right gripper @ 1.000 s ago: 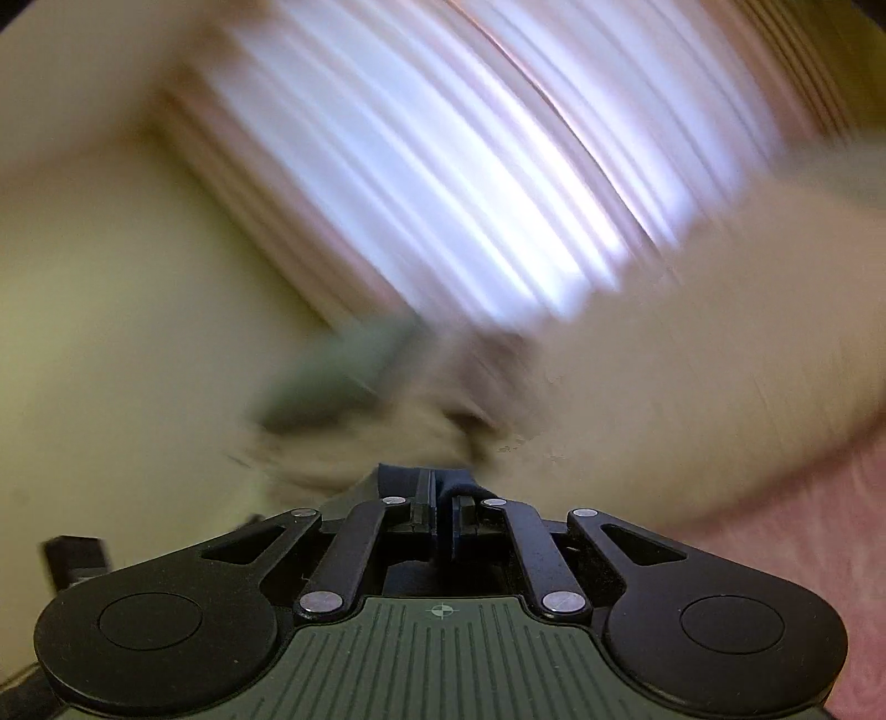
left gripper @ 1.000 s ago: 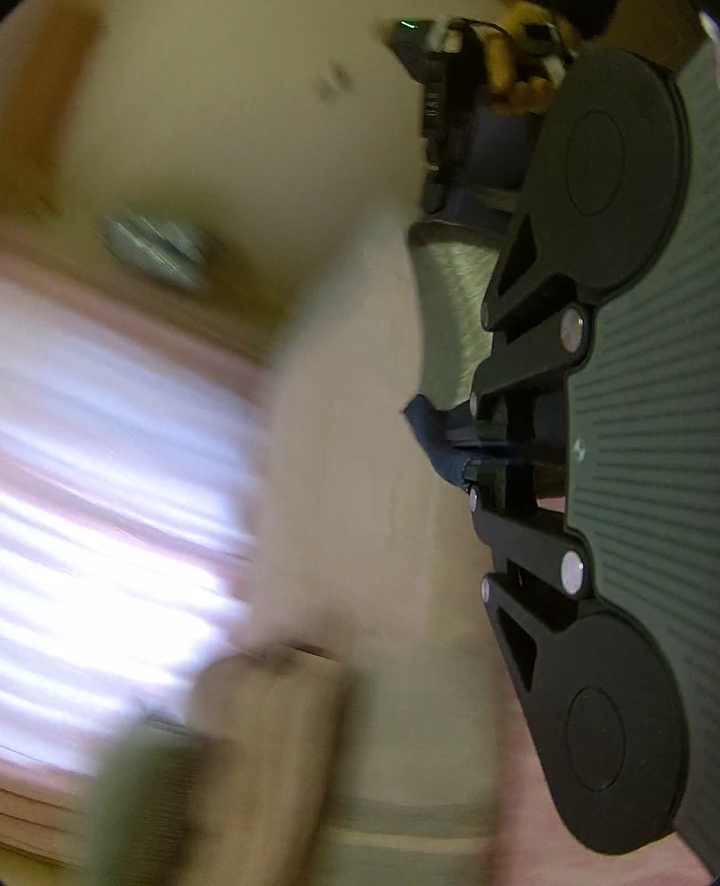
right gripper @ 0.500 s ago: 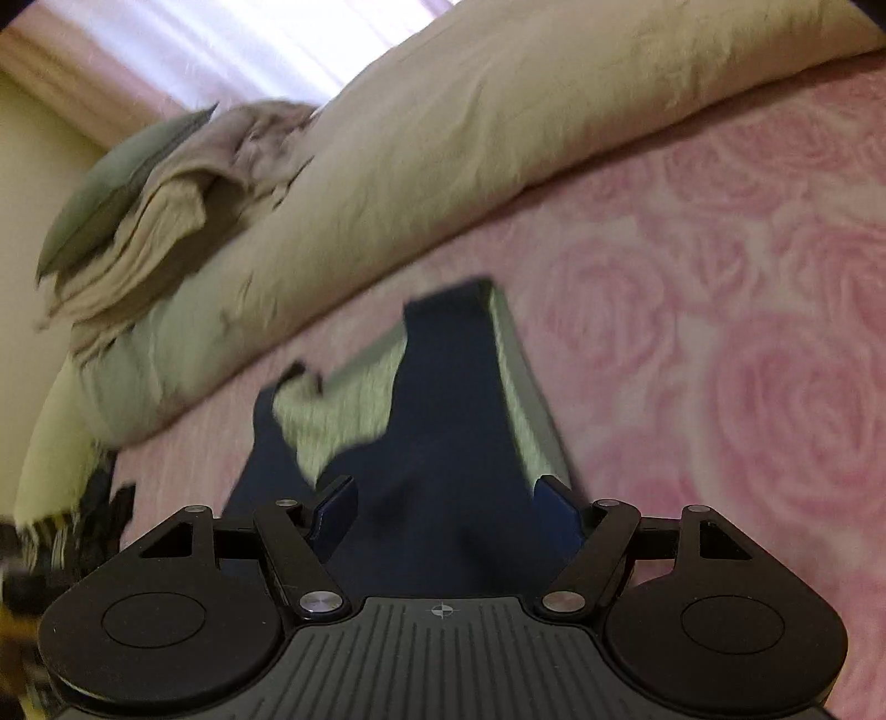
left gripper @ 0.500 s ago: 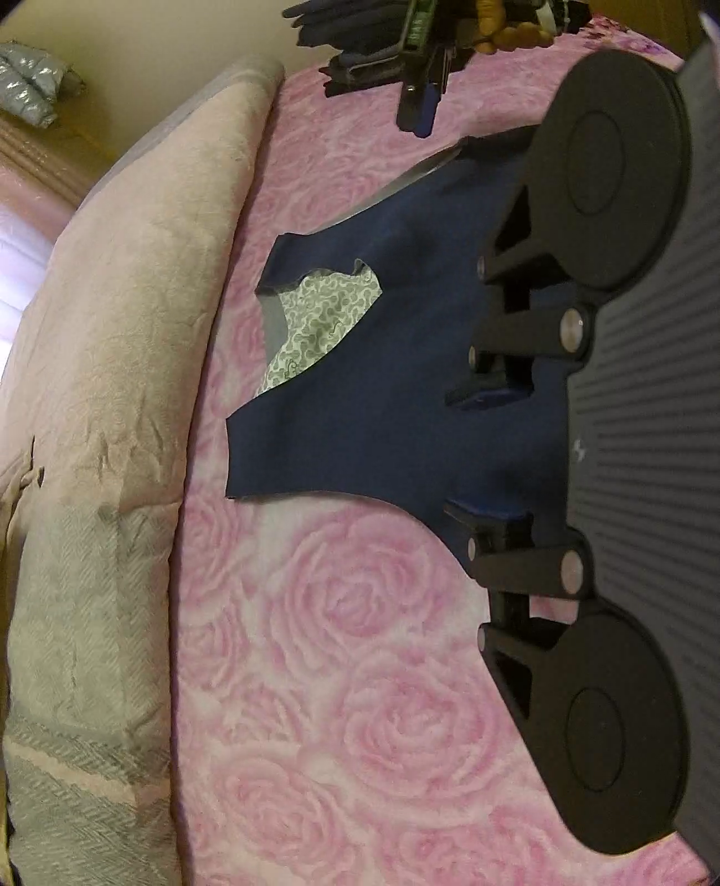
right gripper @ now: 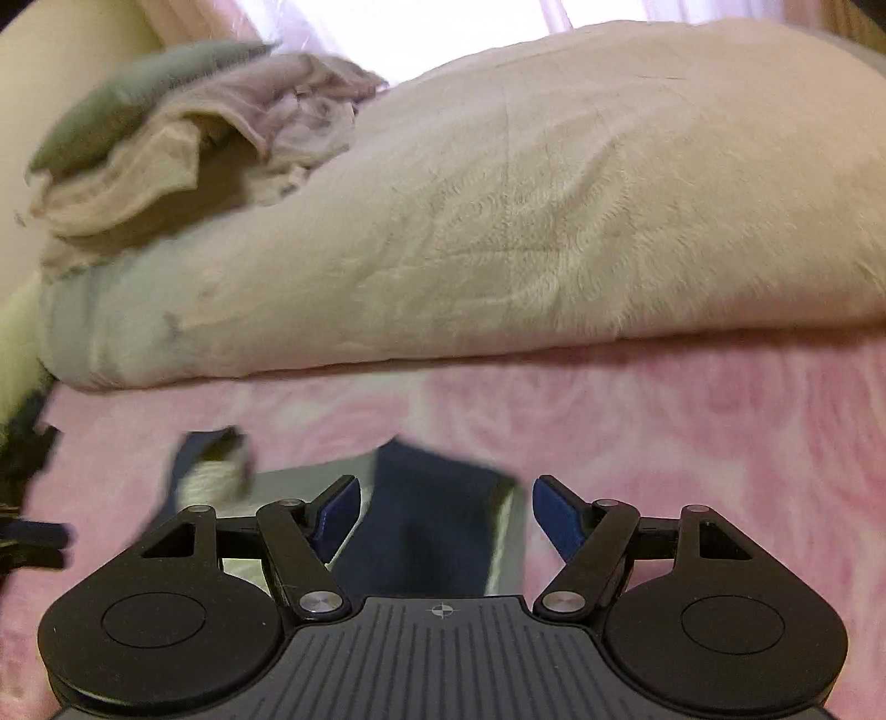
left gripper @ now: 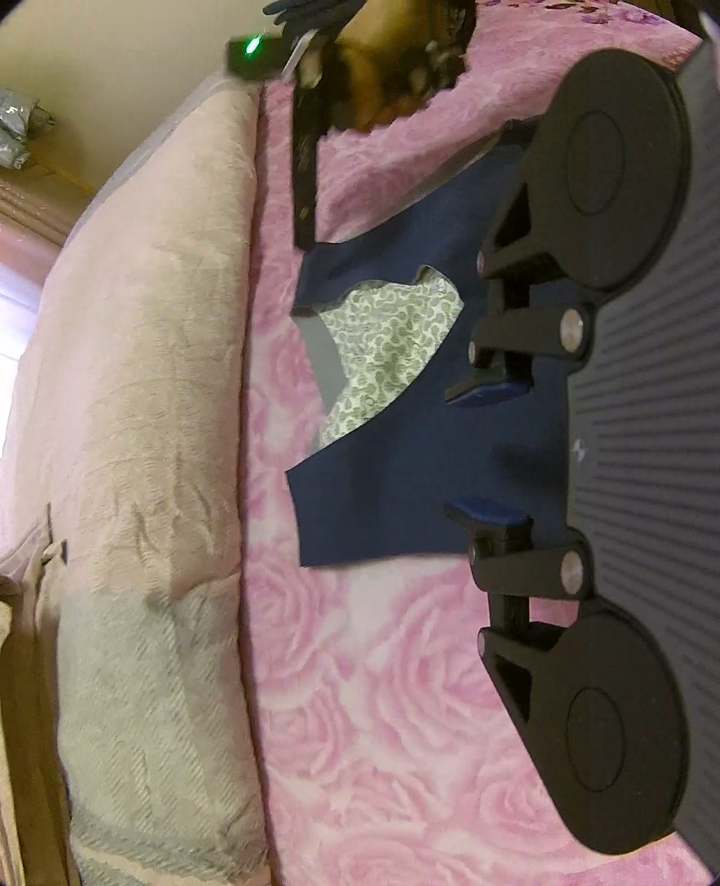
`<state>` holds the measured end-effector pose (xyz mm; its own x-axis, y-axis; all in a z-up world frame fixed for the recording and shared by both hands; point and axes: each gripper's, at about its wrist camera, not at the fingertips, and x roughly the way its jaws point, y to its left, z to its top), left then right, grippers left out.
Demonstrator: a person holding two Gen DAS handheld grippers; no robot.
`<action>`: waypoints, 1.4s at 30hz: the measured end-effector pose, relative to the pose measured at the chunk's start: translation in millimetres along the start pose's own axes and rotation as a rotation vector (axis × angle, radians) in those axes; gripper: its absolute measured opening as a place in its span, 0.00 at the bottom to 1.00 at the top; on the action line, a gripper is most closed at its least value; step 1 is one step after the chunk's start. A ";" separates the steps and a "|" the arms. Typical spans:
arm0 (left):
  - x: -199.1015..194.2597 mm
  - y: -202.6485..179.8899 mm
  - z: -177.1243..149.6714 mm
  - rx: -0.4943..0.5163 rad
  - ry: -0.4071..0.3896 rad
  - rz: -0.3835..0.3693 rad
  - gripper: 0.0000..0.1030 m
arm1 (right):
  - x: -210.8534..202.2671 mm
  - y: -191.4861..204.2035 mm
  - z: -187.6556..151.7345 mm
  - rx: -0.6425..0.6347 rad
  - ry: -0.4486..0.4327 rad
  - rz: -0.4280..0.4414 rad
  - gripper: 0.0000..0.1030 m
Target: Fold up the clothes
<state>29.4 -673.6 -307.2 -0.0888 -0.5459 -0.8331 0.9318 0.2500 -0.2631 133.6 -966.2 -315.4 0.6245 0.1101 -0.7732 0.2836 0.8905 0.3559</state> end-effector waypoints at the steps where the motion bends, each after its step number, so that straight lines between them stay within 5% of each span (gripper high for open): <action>1: 2.3 0.0 -1.9 -0.003 0.007 0.001 0.30 | 10.2 -1.5 4.6 -0.018 0.007 -0.012 0.70; 3: 6.2 0.8 -5.5 -0.012 0.018 0.003 0.30 | 30.6 -4.4 13.9 -0.053 0.021 -0.035 0.48; 5: 7.1 2.4 -8.8 -0.023 0.023 0.003 0.30 | 50.7 -7.2 23.1 -0.089 0.035 -0.058 0.04; 7: 4.8 3.8 -10.9 -0.027 0.009 0.000 0.30 | 41.2 -6.1 19.9 -0.112 -0.002 -0.060 0.03; 11: 3.3 6.3 -12.7 -0.029 -0.010 -0.005 0.30 | 11.0 -29.5 33.1 -0.055 -0.140 -0.146 0.03; 13: 4.0 6.5 -15.5 -0.032 -0.005 0.003 0.30 | 18.1 -39.9 27.0 -0.021 -0.101 -0.162 0.05; 17: -1.1 7.1 -29.7 -0.033 0.017 0.027 0.30 | 16.9 -28.7 3.8 -0.044 -0.079 -0.214 0.53; 21: -16.0 14.0 -52.0 -0.021 0.036 0.075 0.31 | -3.8 -16.7 -15.0 -0.020 -0.126 -0.252 0.53; 23: -28.0 25.4 -69.2 -0.072 0.045 0.096 0.31 | -19.1 -4.1 -27.5 0.011 -0.133 -0.203 0.53; 27: -48.9 44.2 -107.3 -0.156 0.074 0.130 0.31 | -46.1 24.7 -72.2 0.022 -0.095 -0.101 0.53; 31: -60.7 51.8 -120.5 -0.141 0.084 0.122 0.31 | -60.1 47.6 -115.7 0.015 0.009 -0.102 0.53; 34: -56.2 57.1 -98.9 -0.109 0.063 0.089 0.31 | -68.7 59.0 -131.8 0.078 0.051 -0.125 0.53; 42: 26.9 62.8 36.0 -0.016 0.003 -0.064 0.36 | -64.4 96.9 -145.6 0.159 0.094 -0.145 0.53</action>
<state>98.2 -701.4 -328.7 -0.1492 -0.5586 -0.8159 0.9185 0.2274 -0.3236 15.0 -822.7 -307.5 0.5008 0.0332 -0.8649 0.4808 0.8203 0.3098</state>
